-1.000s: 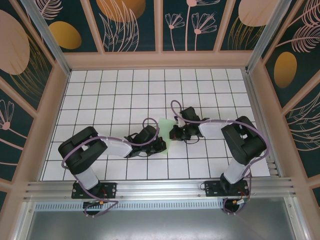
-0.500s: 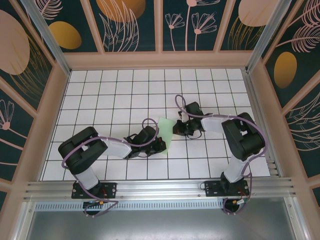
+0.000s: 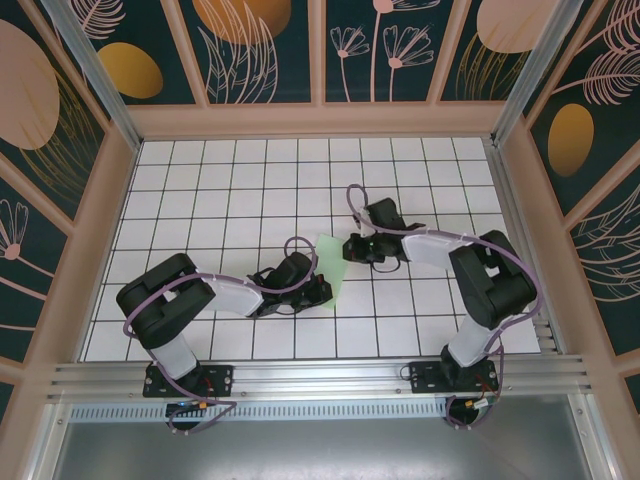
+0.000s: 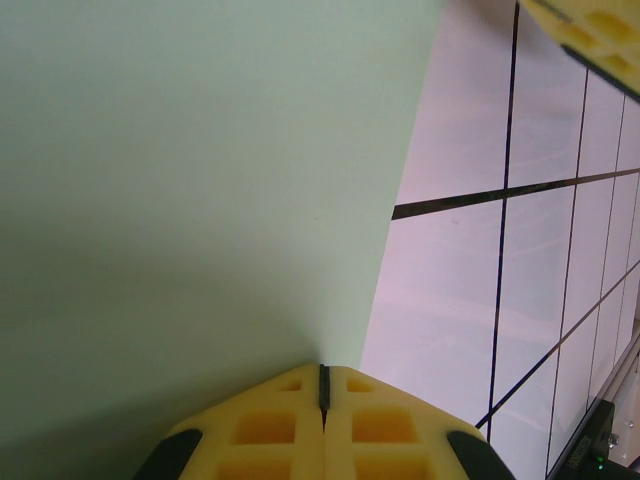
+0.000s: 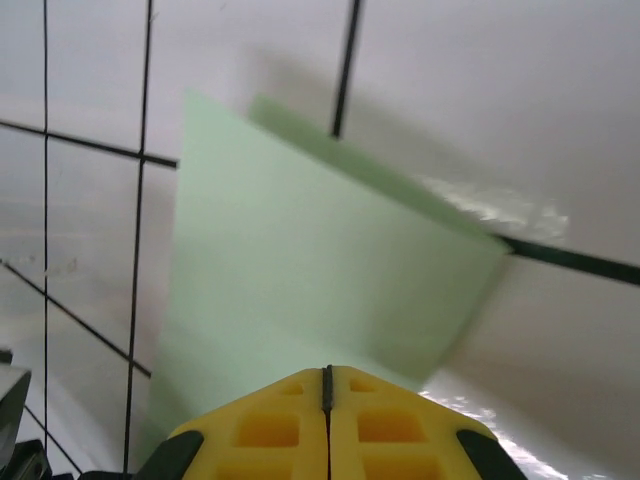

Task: Fold a paper plane with a square sheet of paper (pick it up from the middle)
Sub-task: Fold the square sheet of paper in half at the center of the table.

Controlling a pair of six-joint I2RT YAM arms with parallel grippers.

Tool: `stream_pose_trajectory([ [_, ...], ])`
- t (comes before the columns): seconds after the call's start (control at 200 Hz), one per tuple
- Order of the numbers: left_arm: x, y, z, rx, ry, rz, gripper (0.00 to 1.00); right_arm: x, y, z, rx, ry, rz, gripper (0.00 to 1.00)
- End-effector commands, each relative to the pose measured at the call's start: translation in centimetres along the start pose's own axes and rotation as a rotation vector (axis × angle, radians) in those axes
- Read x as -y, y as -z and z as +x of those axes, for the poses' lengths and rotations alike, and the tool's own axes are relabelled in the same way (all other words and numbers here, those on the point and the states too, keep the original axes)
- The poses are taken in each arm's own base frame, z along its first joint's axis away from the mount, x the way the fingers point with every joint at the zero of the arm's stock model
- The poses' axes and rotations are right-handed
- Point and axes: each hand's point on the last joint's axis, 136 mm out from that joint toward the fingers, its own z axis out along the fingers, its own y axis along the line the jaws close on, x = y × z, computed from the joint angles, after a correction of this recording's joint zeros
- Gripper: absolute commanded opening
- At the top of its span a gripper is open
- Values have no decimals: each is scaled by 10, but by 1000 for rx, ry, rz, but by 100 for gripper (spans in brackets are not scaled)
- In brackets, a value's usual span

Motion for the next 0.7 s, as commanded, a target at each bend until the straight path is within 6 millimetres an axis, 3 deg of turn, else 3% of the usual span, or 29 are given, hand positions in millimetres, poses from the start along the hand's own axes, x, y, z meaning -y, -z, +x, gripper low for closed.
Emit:
stream_pose_trajectory([
  [0.0,-75,3,34,-99,47,-253,3,-8,-8,3,-24,46,-28,6],
  [0.21,-77,4,36,-103,48,-255,5,1,-23,6,-64,49,-13,6],
  [0.36,-82,4,39,-109,52,-262,5,18,-27,1,-73,24,11,7],
  [0.696,-91,4,45,-123,64,-275,5,39,-22,-26,-22,-20,13,7],
])
